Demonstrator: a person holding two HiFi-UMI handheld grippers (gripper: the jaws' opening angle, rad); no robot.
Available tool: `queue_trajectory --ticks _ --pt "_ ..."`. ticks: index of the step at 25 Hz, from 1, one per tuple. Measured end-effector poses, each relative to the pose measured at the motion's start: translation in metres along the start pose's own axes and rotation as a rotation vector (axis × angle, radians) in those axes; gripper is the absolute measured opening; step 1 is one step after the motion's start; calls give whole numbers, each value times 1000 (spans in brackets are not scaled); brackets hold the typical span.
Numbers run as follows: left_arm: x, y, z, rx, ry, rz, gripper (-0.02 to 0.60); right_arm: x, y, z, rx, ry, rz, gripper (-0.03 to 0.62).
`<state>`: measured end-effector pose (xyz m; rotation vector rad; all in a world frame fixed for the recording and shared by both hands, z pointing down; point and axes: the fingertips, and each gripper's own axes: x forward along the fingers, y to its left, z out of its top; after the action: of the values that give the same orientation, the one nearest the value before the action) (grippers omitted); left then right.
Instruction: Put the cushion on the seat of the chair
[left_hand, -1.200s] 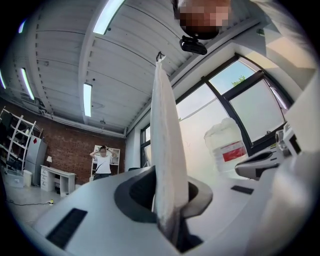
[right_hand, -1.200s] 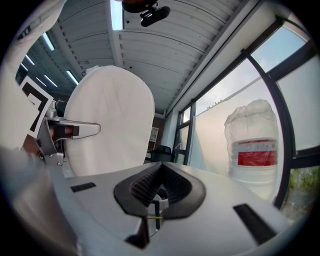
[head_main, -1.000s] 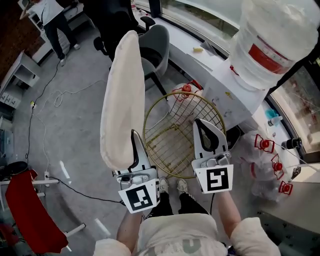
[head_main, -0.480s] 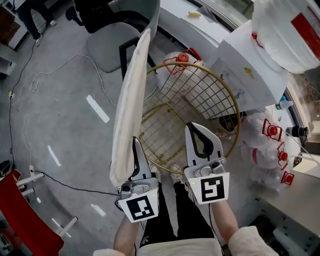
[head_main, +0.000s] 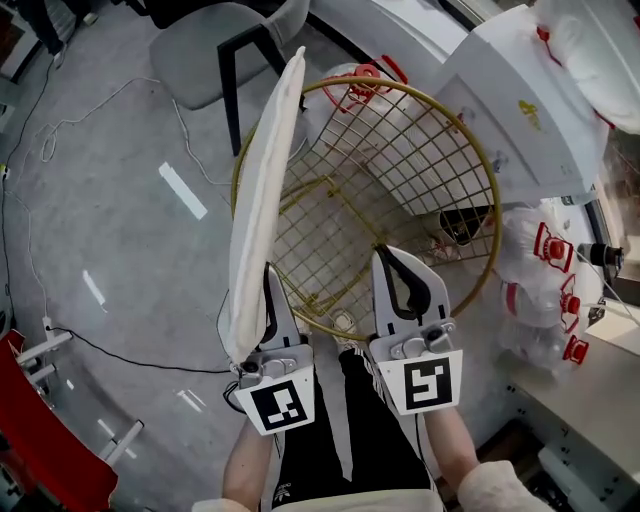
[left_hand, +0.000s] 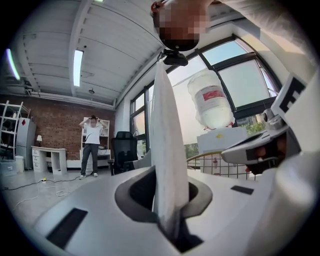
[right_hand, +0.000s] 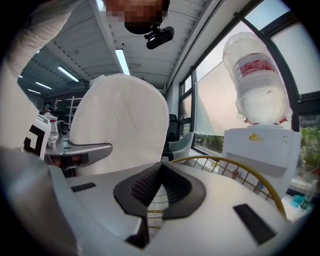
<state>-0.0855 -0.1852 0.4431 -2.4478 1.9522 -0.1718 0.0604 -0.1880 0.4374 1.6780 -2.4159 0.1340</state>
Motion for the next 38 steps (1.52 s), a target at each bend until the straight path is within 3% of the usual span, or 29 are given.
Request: queue_trajectory --ticks 7,9,14,17,20,26,32,35,38 --pt "2 -5 -23 -15 17 -28 52 0 3 -10 -1 -2 3 17" --pt "7 -6 -31 -127 24 -78 52 1 4 -13 9 3 6 17" --pt "19 -19 -52 -560 79 -318 52 -7 7 -20 -2 15 28 17" --pt "24 -29 -65 -751 136 -470 52 -10 12 -29 9 47 57 17" --pt "28 -37 -80 -905 187 -560 52 -13 14 -37 22 68 77 17" --pt "30 -51 -120 -1181 323 -663 51 -14 26 -45 22 91 142 17" --pt "23 -71 -162 -1468 454 -678 51 -11 34 -51 24 103 172 17" --pt "23 -77 -179 -1555 505 -678 51 -8 39 -56 34 109 193 17" --pt "24 -76 -194 -1589 535 -673 51 -6 42 -61 45 121 206 17"
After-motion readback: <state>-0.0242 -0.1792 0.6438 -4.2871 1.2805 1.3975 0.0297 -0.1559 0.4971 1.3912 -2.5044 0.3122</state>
